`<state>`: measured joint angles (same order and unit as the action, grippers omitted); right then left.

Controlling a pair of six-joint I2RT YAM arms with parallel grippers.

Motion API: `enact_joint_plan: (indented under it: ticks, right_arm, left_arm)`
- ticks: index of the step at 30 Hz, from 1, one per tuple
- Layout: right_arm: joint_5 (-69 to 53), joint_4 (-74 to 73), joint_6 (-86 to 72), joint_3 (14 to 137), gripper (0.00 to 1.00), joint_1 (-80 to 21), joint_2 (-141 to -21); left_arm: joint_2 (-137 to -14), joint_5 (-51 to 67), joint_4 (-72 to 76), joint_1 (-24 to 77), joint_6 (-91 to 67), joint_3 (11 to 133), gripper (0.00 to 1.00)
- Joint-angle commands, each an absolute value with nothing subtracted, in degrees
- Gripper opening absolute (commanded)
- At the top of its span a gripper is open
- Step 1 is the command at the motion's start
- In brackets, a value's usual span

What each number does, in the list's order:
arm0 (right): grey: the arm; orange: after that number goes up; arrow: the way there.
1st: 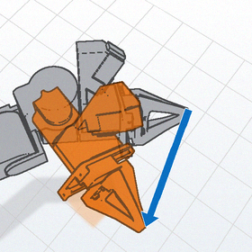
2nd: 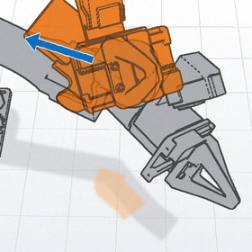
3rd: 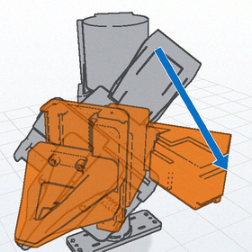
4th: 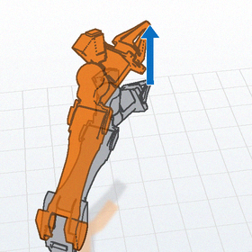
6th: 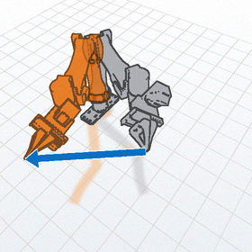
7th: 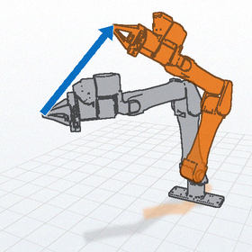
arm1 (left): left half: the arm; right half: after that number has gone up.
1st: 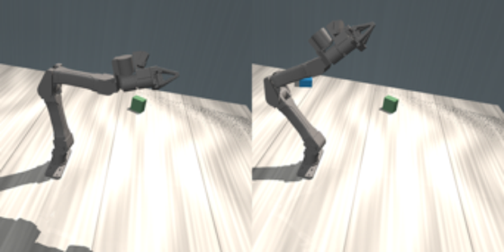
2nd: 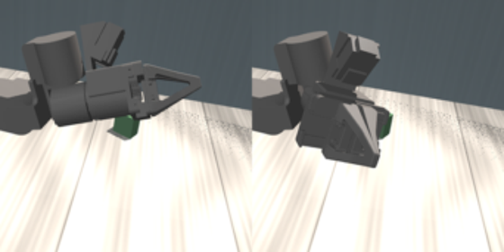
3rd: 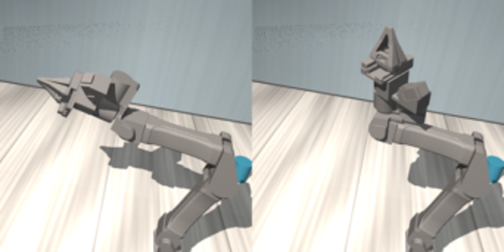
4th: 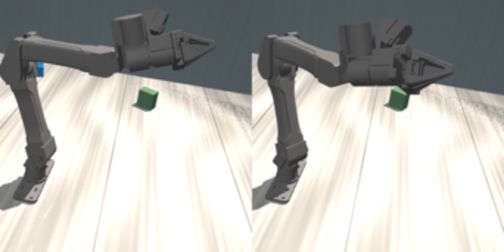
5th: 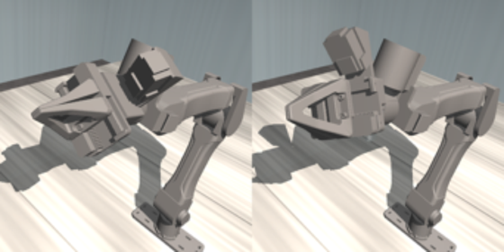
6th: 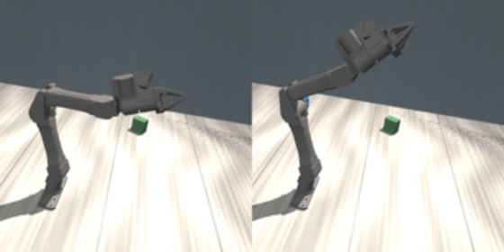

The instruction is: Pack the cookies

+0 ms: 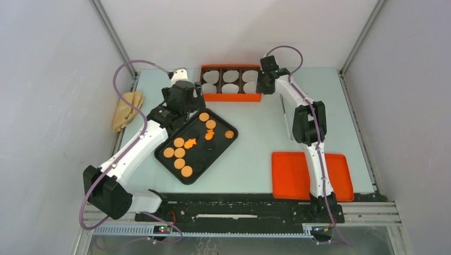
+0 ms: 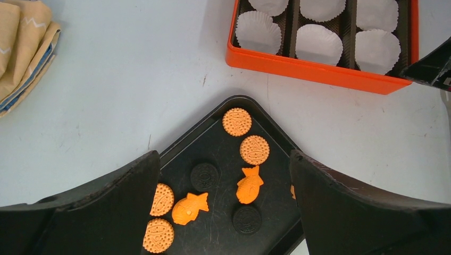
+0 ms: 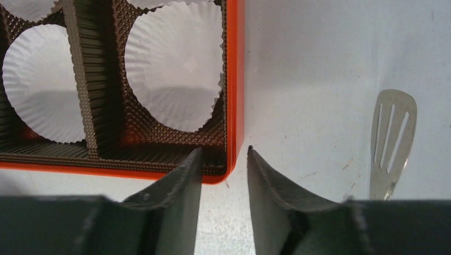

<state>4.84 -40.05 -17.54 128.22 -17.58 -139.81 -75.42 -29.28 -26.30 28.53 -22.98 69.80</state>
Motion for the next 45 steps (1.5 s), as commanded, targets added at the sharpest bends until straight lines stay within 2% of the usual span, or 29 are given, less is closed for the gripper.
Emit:
enact_joint_plan:
  ticks: [1, 5, 9, 15, 23, 31, 36, 45]
  right_arm:
    - [3.3, -40.3, -19.1, 130.5, 0.4, -17.0, -141.7]
    - [3.4, -41.1, -19.2, 130.6, 0.17, -16.7, -142.3]
    - [4.6, -41.3, -19.7, 127.7, 0.0, -16.5, -139.8]
    - [6.4, -41.7, -21.9, 116.9, 0.0, -15.1, -131.2]
    - [3.2, -37.1, -24.6, 90.4, 0.0, -14.6, -116.4]
    - [6.4, -38.8, -25.9, 74.9, 0.0, -22.4, -106.3]
    - [9.9, -38.1, -28.6, 66.3, 0.0, -22.7, -102.1]
    - [5.9, -37.0, -33.2, 52.6, 0.0, -24.9, -94.4]
  left_arm:
    - [-74.3, -28.1, -25.8, 28.6, -23.6, 68.6, 0.96]
    - [-74.6, -27.1, -25.8, 28.6, -23.8, 68.3, 0.96]
    - [-74.7, -26.3, -25.8, 28.6, -24.0, 68.4, 0.96]
    - [-75.5, -22.6, -25.3, 28.6, -24.3, 69.0, 0.96]
    - [-75.6, -18.9, -24.8, 28.7, -25.1, 68.7, 0.95]
    - [-75.4, -16.8, -24.6, 28.8, -25.2, 68.4, 0.94]
    - [-75.0, -16.1, -24.5, 29.2, -25.4, 67.7, 0.94]
    - [-76.1, -15.5, -24.2, 30.1, -25.4, 68.5, 0.94]
